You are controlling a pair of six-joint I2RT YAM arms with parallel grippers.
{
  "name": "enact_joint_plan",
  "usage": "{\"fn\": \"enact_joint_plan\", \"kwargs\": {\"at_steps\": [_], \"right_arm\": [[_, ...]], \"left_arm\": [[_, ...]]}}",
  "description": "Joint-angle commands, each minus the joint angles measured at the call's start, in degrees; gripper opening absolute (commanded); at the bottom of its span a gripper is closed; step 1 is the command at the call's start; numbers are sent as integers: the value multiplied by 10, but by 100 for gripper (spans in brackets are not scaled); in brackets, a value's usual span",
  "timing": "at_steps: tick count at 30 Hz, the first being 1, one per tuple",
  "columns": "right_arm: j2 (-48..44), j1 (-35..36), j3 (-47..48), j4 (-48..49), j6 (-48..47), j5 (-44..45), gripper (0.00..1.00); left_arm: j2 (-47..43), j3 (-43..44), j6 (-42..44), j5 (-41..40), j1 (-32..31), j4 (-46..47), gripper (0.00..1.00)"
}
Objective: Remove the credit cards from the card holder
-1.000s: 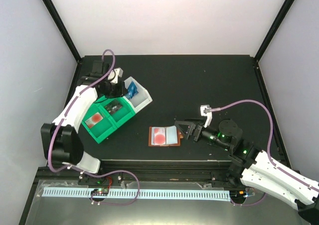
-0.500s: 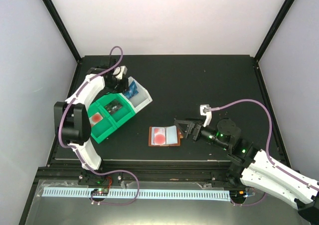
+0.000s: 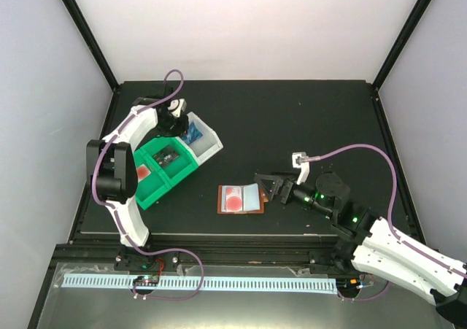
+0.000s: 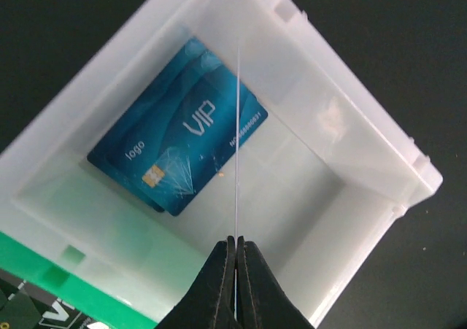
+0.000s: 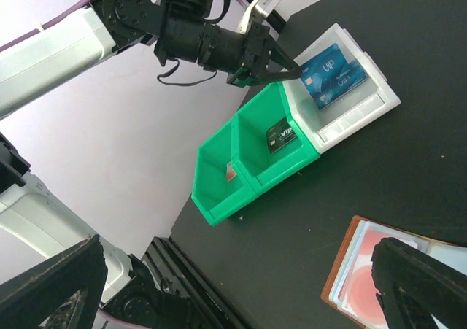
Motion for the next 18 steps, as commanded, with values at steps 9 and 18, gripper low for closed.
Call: {"fn": "enact_joint_plan", "kwargs": {"at_steps": [9, 18], "right_arm": [[-9, -4, 27, -7, -29, 36, 100], [-15, -6, 30, -17, -39, 44, 100]], "left_arm": [[51, 64, -2, -45, 5, -15, 2], [62, 72, -12, -78, 4, -4, 1]]}}
